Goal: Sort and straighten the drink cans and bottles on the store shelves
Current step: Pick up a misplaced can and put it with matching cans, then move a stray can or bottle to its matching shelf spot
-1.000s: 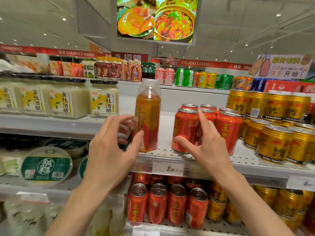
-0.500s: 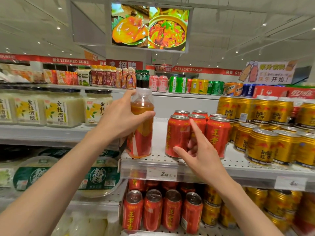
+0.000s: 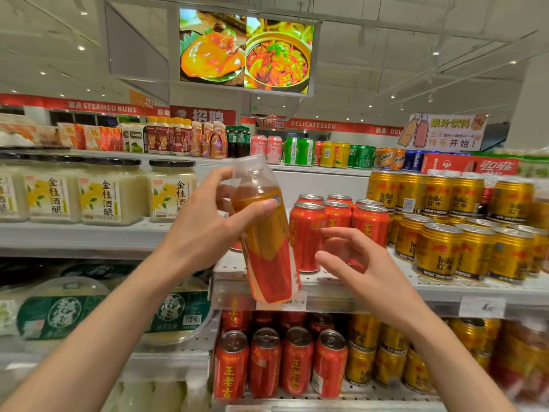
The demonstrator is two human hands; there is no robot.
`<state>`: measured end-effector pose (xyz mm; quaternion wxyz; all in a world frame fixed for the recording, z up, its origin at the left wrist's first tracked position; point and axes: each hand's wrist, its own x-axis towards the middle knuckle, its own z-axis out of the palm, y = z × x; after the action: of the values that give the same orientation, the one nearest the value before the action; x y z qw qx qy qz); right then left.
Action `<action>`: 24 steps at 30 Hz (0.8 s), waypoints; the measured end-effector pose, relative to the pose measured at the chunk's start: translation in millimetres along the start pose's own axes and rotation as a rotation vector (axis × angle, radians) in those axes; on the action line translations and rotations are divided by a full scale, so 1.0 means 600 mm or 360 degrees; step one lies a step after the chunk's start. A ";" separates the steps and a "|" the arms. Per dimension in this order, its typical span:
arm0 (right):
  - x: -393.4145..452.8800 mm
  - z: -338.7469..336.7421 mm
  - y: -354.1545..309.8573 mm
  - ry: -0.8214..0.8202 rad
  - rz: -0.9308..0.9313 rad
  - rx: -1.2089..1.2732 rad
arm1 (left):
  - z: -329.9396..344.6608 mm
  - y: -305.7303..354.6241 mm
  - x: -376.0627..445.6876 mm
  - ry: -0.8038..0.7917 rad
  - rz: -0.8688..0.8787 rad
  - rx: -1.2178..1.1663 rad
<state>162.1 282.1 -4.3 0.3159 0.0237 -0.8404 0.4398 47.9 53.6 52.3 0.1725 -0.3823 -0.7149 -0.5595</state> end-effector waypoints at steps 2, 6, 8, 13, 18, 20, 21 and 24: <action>-0.014 0.010 -0.022 -0.0209 0.0009 0.0014 | 0.010 0.000 -0.017 -0.0102 -0.0035 -0.0197; -0.038 0.041 -0.039 -0.0466 0.0073 -0.0044 | 0.033 -0.009 -0.041 -0.0279 -0.0025 -0.0303; -0.049 0.049 -0.042 -0.0416 0.0083 -0.0026 | 0.041 -0.013 -0.050 -0.0327 -0.0013 -0.0312; -0.080 0.052 -0.027 -0.0248 0.0127 -0.0043 | 0.055 -0.026 -0.073 -0.0405 -0.0012 -0.0295; -0.130 0.053 0.003 -0.0081 0.0266 0.0012 | 0.063 -0.060 -0.117 -0.0314 -0.0117 -0.0270; -0.154 0.048 0.020 0.0024 0.0363 0.0033 | 0.064 -0.078 -0.146 -0.0190 -0.0187 -0.0284; -0.166 0.046 0.028 0.0074 0.0401 0.0064 | 0.068 -0.086 -0.163 -0.0135 -0.0219 -0.0303; -0.206 0.034 0.059 0.0184 0.0517 0.0142 | 0.093 -0.108 -0.224 -0.0032 -0.0370 -0.0373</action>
<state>239.1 259.0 -106.7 0.2872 -0.1236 -0.7933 0.5225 97.3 52.9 -99.1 0.0537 -0.3199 -0.6859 -0.6514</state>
